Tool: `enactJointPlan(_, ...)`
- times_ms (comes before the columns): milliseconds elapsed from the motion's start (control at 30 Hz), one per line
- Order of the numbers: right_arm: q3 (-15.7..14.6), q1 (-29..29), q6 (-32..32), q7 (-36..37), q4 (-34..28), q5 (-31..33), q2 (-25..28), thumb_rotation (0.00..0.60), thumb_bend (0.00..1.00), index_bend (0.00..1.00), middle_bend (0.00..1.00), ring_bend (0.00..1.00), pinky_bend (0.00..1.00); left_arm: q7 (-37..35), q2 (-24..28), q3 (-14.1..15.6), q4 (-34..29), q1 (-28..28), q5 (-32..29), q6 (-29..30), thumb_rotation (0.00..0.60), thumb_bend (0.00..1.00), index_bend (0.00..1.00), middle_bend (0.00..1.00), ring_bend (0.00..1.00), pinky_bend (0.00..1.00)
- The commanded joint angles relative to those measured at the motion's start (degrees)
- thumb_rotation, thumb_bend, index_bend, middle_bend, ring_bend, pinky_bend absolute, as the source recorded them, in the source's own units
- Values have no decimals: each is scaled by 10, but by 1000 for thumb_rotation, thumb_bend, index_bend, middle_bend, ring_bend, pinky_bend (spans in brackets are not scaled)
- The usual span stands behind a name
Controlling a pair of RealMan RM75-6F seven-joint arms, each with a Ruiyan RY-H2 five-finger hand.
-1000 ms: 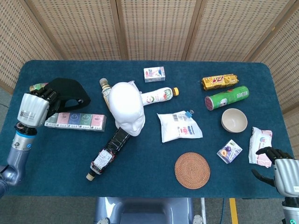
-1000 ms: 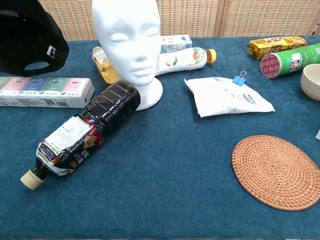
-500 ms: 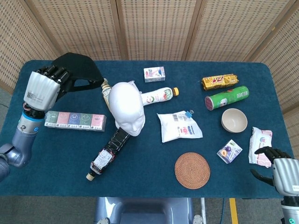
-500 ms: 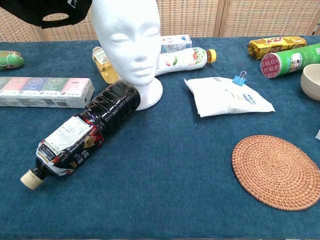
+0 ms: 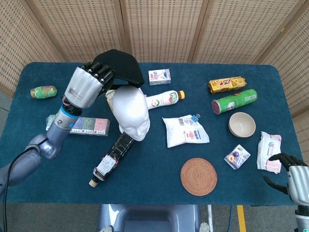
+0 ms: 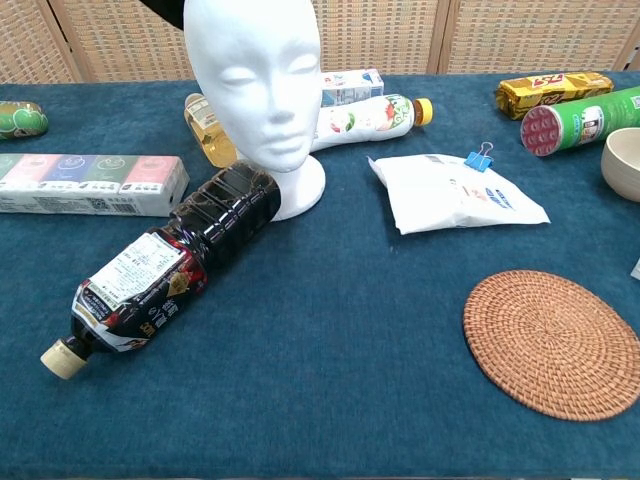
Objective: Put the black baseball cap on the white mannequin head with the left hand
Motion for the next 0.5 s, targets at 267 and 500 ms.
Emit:
enactJointPlan(267,-1,-6,4,10,3,3,2,600,81,409,421,439,503,23,-5,30,-5,-12,40,45,600,472,845,618,563,795)
enactJointPlan(500,0,-5,2,19,7,2,2,600,81,406,421,439,503,54,12,52,-33,2,62,71,600,471,845,618,563,787)
